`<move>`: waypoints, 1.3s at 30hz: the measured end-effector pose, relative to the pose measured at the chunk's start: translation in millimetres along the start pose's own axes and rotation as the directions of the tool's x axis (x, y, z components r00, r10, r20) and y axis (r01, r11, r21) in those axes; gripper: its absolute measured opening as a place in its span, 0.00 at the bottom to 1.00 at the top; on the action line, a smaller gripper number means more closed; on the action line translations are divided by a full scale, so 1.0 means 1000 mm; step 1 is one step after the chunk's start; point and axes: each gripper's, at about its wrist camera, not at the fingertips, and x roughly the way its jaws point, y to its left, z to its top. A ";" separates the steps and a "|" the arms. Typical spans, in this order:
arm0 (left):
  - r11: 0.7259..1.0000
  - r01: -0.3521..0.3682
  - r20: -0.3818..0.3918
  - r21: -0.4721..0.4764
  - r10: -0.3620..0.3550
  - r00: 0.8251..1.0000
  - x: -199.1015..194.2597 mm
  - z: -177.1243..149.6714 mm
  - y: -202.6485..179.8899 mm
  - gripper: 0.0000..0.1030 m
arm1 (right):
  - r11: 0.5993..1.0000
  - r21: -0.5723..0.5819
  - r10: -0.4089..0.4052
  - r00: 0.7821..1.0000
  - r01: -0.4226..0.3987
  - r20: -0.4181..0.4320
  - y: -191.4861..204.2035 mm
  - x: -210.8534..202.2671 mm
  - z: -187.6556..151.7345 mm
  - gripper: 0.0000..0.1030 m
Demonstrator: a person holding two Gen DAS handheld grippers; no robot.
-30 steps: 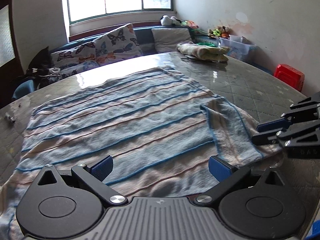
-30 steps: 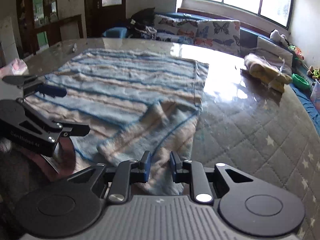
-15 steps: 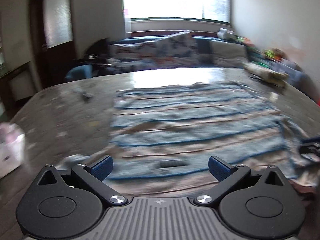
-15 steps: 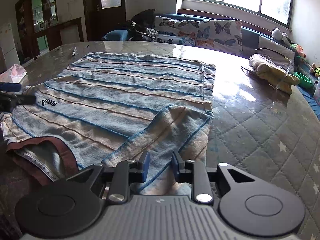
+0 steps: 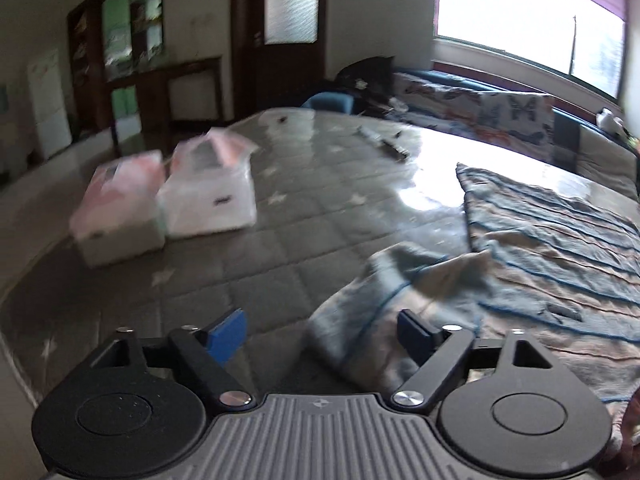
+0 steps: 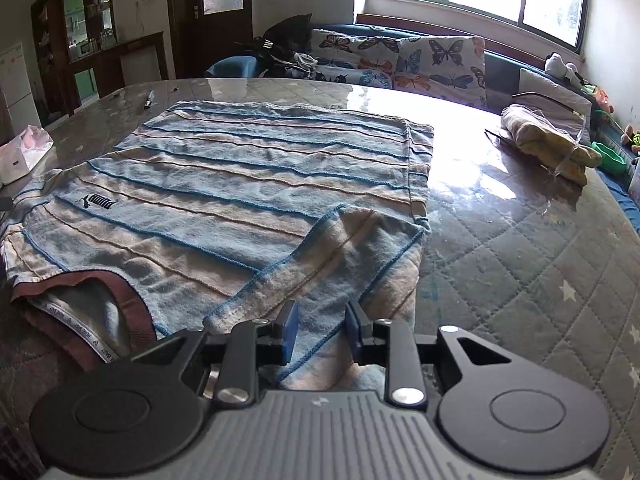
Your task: Fold clothes
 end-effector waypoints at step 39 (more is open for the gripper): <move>0.725 0.683 -0.030 0.086 -0.684 0.729 -0.055 0.007 -0.111 0.16 | 1.000 0.010 0.000 1.000 0.000 0.015 0.001 0.000 -0.002 0.28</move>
